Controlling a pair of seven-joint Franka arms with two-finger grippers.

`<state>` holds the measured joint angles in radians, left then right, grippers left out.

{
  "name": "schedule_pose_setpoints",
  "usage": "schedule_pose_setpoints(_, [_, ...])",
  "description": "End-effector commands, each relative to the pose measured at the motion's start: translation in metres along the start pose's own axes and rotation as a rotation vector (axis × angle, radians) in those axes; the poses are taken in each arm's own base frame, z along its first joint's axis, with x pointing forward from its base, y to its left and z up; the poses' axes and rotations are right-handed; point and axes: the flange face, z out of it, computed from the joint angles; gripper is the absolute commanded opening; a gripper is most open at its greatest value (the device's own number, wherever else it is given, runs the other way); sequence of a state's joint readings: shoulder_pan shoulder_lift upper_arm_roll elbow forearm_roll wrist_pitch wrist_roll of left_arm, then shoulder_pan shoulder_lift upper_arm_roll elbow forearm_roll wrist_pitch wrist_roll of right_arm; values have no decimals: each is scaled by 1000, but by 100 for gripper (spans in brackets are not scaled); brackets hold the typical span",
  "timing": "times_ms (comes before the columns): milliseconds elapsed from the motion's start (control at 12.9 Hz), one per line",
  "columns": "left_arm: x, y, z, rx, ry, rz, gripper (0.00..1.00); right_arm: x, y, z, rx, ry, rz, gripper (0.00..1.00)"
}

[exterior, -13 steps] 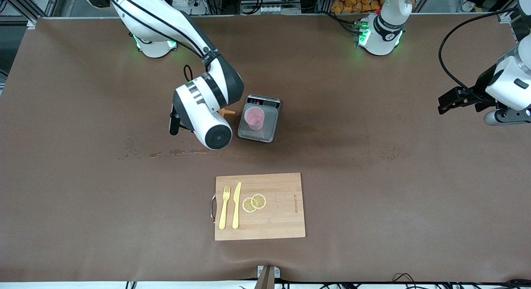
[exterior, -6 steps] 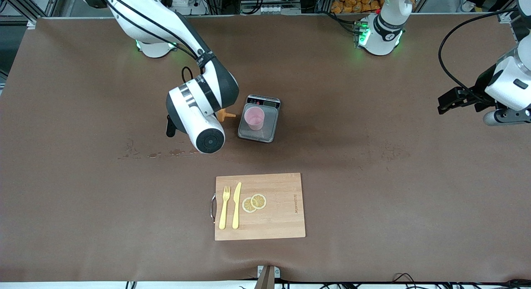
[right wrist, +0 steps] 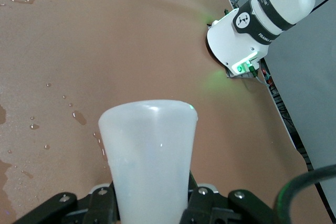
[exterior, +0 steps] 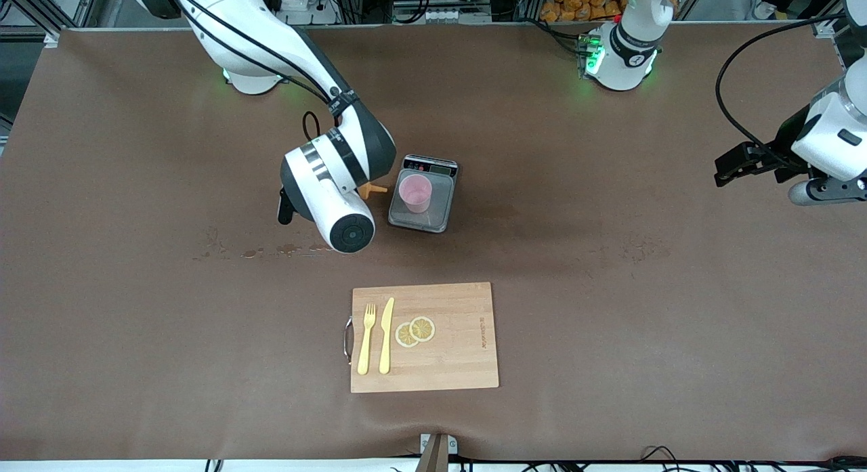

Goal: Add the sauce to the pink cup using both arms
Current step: 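Tilt the sauce bottle over the pink cup and squeeze with the right gripper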

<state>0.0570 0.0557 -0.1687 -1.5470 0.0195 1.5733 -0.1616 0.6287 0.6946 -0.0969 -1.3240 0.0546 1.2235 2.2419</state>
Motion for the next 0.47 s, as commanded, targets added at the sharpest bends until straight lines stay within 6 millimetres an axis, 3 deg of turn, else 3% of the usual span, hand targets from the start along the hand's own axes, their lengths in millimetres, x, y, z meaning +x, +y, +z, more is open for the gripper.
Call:
schedule_pose_setpoints(0, [-6,0,-3,-16,-4,2,100,-3,4,-5,2,1,25,11])
schedule_pose_setpoints(388, [-5,0,-2,-16,-7,3,100,-8,6,0,5,32,23,6])
